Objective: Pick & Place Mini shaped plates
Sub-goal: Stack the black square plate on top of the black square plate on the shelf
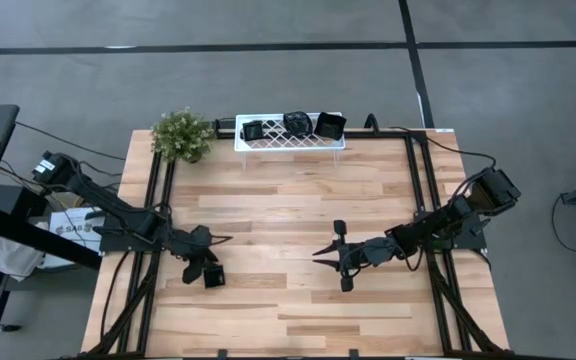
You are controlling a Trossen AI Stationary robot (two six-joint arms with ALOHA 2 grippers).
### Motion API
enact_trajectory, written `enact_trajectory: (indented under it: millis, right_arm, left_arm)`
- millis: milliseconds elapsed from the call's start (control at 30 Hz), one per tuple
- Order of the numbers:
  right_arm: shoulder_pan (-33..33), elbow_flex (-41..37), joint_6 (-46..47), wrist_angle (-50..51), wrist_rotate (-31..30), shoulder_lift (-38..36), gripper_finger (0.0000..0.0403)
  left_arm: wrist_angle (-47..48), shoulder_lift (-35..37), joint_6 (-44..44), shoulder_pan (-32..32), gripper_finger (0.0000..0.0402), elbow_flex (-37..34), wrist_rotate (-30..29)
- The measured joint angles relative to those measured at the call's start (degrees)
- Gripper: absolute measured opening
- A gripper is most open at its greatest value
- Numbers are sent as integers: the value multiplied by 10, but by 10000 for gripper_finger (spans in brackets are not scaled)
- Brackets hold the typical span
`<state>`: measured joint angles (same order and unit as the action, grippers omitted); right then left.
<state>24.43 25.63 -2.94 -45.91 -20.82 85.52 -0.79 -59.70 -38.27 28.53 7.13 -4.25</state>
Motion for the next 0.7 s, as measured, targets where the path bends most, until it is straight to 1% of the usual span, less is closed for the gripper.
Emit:
enact_trajectory:
  millis: [433, 567, 700]
  right_arm:
    - [0, 0, 0, 2, 0, 0, 65]
    - [0, 0, 0, 2, 0, 0, 65]
    - [0, 0, 0, 2, 0, 0, 65]
  left_arm:
    - [-1, 0, -2, 0, 97, -5, 0]
    - [-5, 0, -2, 0, 97, -5, -20]
    - [-8, 0, -10, 0, 97, -5, -13]
